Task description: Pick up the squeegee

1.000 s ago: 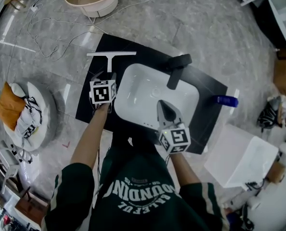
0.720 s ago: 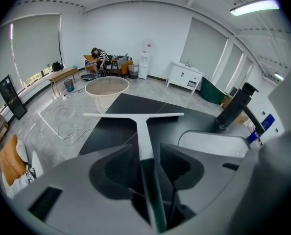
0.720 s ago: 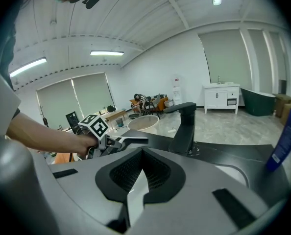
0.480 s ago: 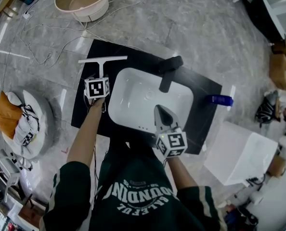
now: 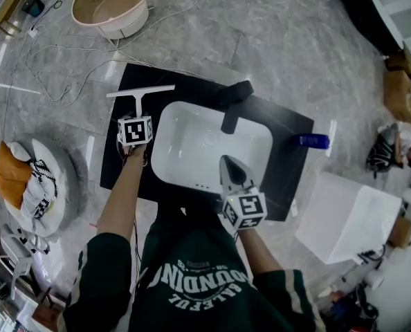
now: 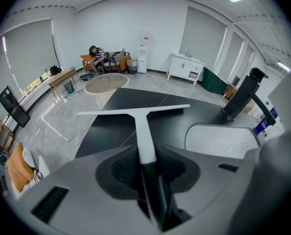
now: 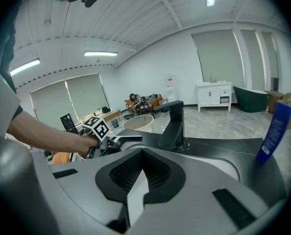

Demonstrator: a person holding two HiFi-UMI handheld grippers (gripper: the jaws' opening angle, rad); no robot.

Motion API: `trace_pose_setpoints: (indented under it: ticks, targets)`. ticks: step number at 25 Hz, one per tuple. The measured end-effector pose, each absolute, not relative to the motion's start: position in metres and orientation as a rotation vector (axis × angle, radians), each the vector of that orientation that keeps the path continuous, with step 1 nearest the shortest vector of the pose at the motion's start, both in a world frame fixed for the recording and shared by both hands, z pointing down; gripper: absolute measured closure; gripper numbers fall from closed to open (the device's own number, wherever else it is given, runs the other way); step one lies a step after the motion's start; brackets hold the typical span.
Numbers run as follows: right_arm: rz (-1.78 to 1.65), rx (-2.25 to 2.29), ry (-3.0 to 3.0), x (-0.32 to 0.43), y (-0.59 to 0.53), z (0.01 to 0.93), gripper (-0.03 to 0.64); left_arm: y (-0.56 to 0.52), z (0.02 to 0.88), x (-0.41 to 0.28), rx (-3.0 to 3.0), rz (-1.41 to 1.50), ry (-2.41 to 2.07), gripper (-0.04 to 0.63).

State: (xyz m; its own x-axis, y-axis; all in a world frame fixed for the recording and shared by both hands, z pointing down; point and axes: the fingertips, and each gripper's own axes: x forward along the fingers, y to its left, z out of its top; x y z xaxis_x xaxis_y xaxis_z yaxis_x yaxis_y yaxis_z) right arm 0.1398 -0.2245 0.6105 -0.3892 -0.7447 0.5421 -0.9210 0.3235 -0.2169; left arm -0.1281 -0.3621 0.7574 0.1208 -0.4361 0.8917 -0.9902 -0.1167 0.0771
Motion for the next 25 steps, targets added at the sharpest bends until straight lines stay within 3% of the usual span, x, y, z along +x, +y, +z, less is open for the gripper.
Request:
trace_pose_setpoints:
  ticks: [25]
  targets:
    - [0.633, 1.555, -2.341, 0.126, -0.219, 0.573, 0.615, -0.327, 0.663, -0.123, 1.939, 0.815, -1.431, 0.511]
